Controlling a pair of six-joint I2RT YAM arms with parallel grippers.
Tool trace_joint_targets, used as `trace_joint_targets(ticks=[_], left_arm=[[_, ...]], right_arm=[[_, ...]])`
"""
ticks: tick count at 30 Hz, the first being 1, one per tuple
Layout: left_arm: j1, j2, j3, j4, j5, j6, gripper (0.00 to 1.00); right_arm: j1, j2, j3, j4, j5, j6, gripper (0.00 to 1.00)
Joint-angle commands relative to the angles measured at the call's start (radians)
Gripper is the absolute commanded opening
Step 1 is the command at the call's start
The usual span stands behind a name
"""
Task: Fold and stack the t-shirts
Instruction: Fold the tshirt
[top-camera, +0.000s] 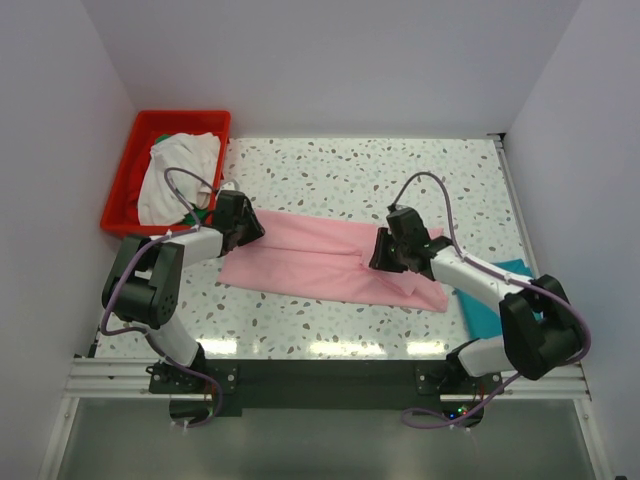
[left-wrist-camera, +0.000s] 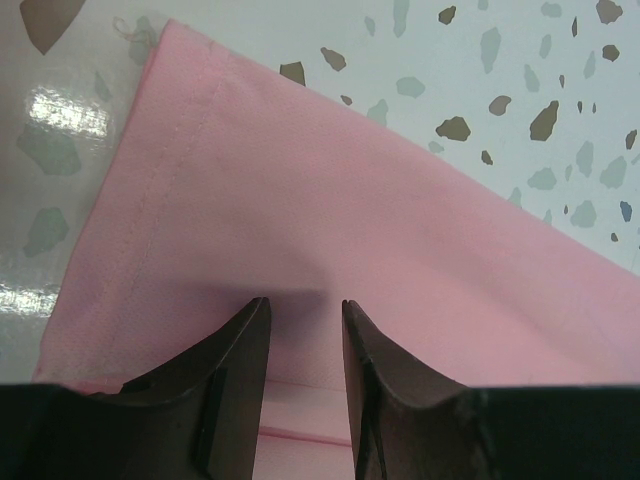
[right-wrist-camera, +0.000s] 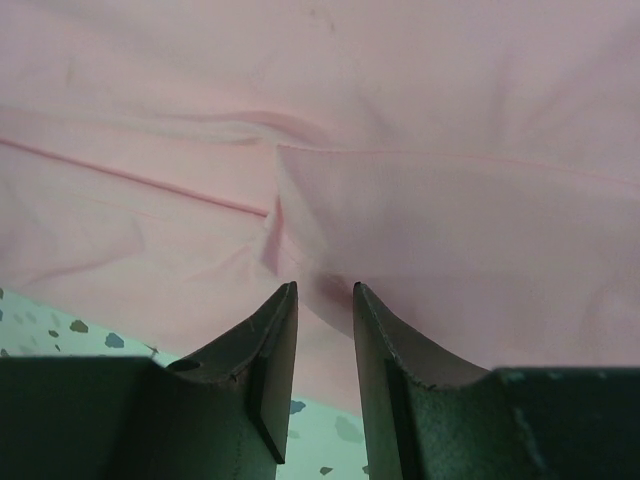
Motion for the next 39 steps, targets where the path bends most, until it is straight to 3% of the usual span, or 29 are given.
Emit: trace_joint_targets(ticks=[1, 13, 27, 39], left_arm=[[-0.006, -0.025, 0.006, 0.020, 0.023, 0.002, 0.40], [-0.005, -0.090, -0.042, 0.012, 0.026, 0.005, 0.39], [-0.005, -0.163, -0.112, 0.024, 0.046, 0.012, 0.37], [-0.005, -0.219, -0.195, 0.050, 0.067, -0.010, 0.36]], right_arm=[[0.023, -0.026, -0.026, 0.035, -0.024, 0.027, 0.33], [0.037, -0.089, 0.096, -0.102, 0.107, -0.007, 0.33], [0.037, 0.283, 0.329, -0.070, 0.163, -0.038, 0.31], [0.038, 0.299, 0.274, -0.017, 0.097, -0.030, 0.29]])
